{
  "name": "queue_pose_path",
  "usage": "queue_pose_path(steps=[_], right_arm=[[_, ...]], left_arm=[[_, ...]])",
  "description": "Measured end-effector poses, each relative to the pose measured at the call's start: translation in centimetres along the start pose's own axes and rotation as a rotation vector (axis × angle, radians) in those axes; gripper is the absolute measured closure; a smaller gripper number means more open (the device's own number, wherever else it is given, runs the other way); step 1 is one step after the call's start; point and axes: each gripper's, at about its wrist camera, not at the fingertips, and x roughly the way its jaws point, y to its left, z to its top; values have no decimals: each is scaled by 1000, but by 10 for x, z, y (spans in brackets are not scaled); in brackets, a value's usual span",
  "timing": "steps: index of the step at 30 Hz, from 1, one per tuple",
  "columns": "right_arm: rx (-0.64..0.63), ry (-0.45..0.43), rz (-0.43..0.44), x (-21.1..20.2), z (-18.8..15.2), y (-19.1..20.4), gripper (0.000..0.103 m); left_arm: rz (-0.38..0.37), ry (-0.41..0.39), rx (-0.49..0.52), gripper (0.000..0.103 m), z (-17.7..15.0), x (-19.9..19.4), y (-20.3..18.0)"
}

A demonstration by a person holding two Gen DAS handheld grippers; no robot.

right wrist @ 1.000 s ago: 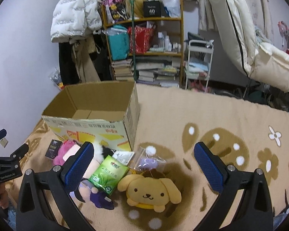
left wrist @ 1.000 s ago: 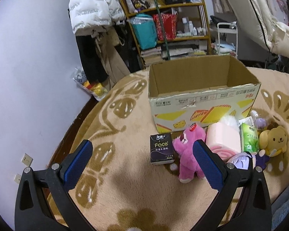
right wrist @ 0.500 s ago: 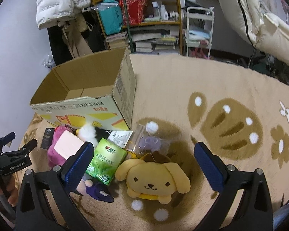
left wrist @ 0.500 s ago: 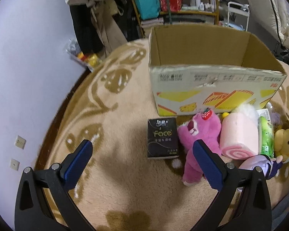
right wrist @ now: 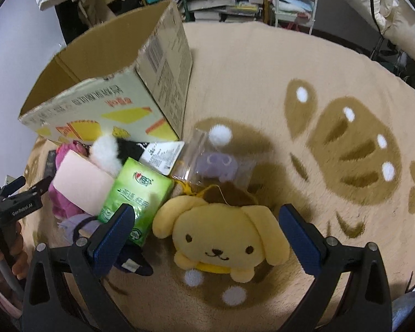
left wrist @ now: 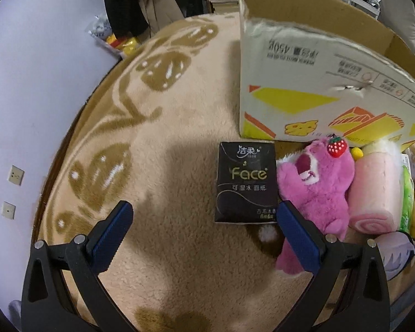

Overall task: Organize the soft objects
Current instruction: 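Lower the left tool to the black tissue pack while the right tool approaches the yellow dog plush, then close the left tool on the black tissue pack while the right tool grasps the yellow dog plush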

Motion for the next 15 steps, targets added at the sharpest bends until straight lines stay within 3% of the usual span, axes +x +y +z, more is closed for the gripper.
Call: queue_pose_path(steps=[15], right_arm=[[37,109,18,40,7,-20,0]], left_arm=[[-29,32,-21,1,4,17,3]])
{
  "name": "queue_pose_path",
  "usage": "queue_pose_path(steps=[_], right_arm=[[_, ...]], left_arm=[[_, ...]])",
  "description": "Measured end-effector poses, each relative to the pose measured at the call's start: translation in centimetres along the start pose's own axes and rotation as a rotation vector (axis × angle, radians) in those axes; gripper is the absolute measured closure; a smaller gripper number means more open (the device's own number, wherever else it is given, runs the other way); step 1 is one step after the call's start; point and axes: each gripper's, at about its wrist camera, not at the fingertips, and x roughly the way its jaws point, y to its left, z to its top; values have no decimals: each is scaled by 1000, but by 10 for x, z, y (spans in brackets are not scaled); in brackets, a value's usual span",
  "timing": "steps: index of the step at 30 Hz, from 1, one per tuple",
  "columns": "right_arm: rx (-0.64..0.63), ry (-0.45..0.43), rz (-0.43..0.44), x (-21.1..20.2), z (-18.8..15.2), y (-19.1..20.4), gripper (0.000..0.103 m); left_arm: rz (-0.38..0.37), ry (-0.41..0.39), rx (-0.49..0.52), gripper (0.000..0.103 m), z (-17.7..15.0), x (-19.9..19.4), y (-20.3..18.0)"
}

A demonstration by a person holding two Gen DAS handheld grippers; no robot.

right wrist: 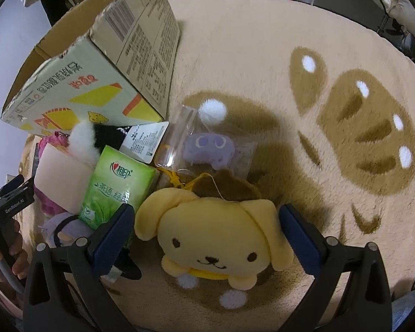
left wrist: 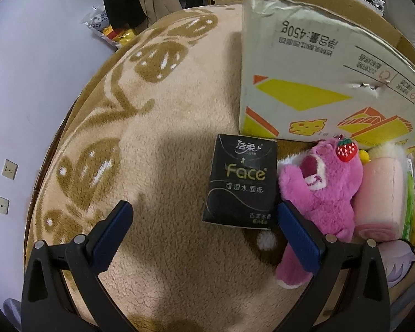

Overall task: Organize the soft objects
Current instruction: 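Close the left tool on the black tissue pack while the right tool grasps the yellow dog plush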

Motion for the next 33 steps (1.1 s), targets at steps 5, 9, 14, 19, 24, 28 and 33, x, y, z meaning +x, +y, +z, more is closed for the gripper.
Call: queue_pose_path(steps=[5,9,14,19,24,28,33], right_arm=[[2,5,-6,9,-2,3,0],[6,9,-3,17,-2,6,0],[6,0,12,7,-2,0,0],[-9,15,-7,10,-3,5,0],[1,32,-29,16,-6,8,9],[-9,27,-39,18,-6,12,14],[-14,28,-42,20,-10,15,15]], left_arm=[[4,12,-6,3,1,5,2],[-6,9,20,16,-1,2,-3],[-36,16,36,32,-2,3,-7],[-69,11,49,52,-6,1,-11],[-74,2,60,57,-8,-2,-15],[-80,6,53,57,-9,-4,-13],[-79,-12,52,57,-12,-11,-14]])
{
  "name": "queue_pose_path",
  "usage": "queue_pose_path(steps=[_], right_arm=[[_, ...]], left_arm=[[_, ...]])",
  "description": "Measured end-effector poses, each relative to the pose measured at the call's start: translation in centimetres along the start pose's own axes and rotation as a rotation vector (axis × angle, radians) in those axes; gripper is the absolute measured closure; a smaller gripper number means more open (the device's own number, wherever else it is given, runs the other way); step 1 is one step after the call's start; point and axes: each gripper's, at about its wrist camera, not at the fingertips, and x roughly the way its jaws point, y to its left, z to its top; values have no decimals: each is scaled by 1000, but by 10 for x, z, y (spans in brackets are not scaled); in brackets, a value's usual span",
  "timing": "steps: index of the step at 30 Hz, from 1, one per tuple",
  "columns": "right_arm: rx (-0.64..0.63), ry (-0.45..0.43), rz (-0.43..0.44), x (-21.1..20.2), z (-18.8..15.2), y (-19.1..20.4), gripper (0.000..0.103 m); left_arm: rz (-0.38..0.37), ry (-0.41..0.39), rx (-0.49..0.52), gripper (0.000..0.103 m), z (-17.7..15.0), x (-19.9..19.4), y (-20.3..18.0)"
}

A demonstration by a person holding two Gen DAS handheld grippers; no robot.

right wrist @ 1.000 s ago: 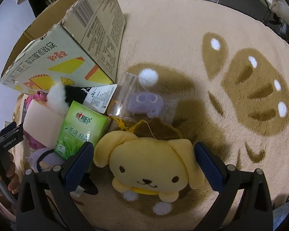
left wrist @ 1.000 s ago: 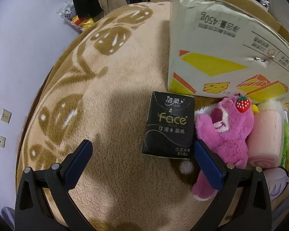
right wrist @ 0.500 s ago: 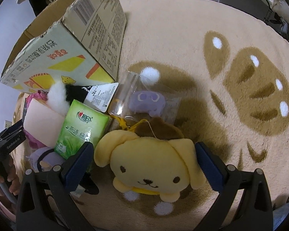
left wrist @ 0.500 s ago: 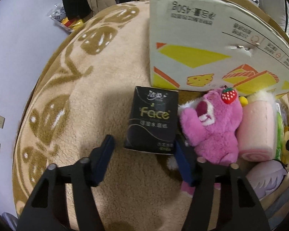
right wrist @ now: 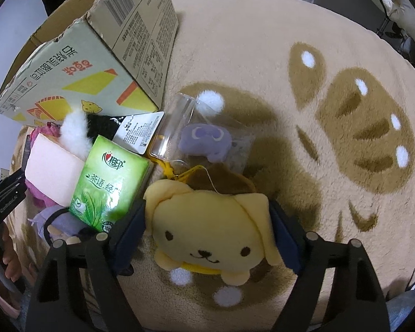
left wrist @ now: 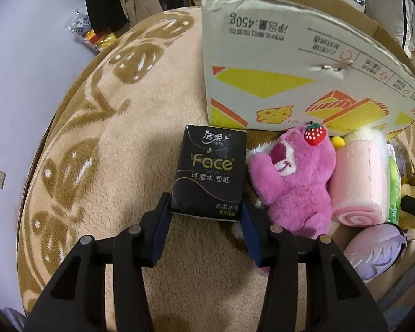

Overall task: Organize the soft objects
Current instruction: 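Close the left tool on the black tissue pack while the right tool grasps the yellow dog plush, then lift the tissue pack and dog plush and carry both over the box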

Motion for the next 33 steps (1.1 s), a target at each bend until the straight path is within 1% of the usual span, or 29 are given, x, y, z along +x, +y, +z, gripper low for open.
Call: queue_pose_path(steps=[4,5,7,9,11,12,15,20,24,26,31,33], right_arm=[[-2,2,-8,0,-1,2,15],[-5,0,-9,-4,-2,-2,15],[-7,-9,-9,-11,-4,-1,17],[7,-15,13,-15,-6,-2,19],[24,-19,52,-19,-9,-3,20],[23,-23,57,-22,-12,-4,20],[-5,-58,37,-31,-16,4,20],[-59,-176,26,-58,-26,21,20],[-89,-287,42,-81,-34,32,20],[-98,-340,54,-91,-37,35,20],[-107,-440,68,-118,-47,34,20],[-113,-483,76,-127,-42,33,20]], left_arm=[[-1,-19,-9,57,-2,-5,2],[-3,-22,-10,57,-3,-7,2],[-5,-39,-10,57,-4,-13,2],[-13,-59,-9,57,-5,-20,1],[-3,-70,-7,57,-6,-25,1],[6,-76,-7,57,-8,-27,1],[13,-106,-13,57,-11,-38,3],[6,-150,-27,57,-14,-54,6],[-21,-173,-14,57,-17,-63,5],[-20,-187,0,57,-20,-67,1],[-18,-232,7,57,-24,-81,-2],[-12,-260,4,57,-25,-88,0]])
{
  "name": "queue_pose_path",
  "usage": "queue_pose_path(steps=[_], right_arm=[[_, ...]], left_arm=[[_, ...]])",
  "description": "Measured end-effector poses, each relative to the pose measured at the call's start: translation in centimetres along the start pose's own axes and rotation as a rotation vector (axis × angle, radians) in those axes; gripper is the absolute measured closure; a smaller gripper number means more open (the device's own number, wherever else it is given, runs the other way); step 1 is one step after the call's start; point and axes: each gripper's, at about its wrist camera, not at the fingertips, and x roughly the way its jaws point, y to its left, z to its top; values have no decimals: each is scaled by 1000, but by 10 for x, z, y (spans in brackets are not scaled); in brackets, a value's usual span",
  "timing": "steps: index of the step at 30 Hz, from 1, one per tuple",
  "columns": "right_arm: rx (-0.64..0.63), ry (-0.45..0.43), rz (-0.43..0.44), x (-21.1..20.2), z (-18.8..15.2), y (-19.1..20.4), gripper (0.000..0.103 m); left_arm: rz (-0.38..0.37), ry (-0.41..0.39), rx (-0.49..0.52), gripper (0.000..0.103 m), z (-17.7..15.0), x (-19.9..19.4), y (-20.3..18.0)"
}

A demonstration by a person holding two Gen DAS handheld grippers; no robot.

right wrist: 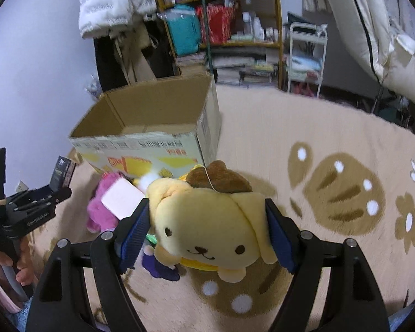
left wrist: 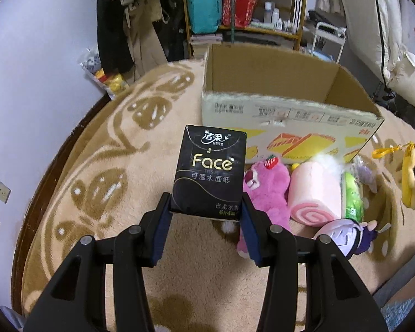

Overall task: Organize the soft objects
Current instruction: 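Lift the tissue pack and dog plush and carry both over the box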

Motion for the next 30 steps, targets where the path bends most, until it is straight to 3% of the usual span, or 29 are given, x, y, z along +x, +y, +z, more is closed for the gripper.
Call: queue_pose_path(steps=[10,14,19,30], right_arm=[[-67,-242,-1,-57,0,22,20],[-64,-310,34,-70,7,30,20],[-91,-415,26,-90,13,47,20],[-109,-535,-34,-94,40,66,20]], left_arm=[[53,-184,20,57,-2,-47,-4],[87,-310,35,57,-5,-78,-8],[111,-411,76,57,-7,-106,-18],[99,-479,77,57,11,-128,-22]])
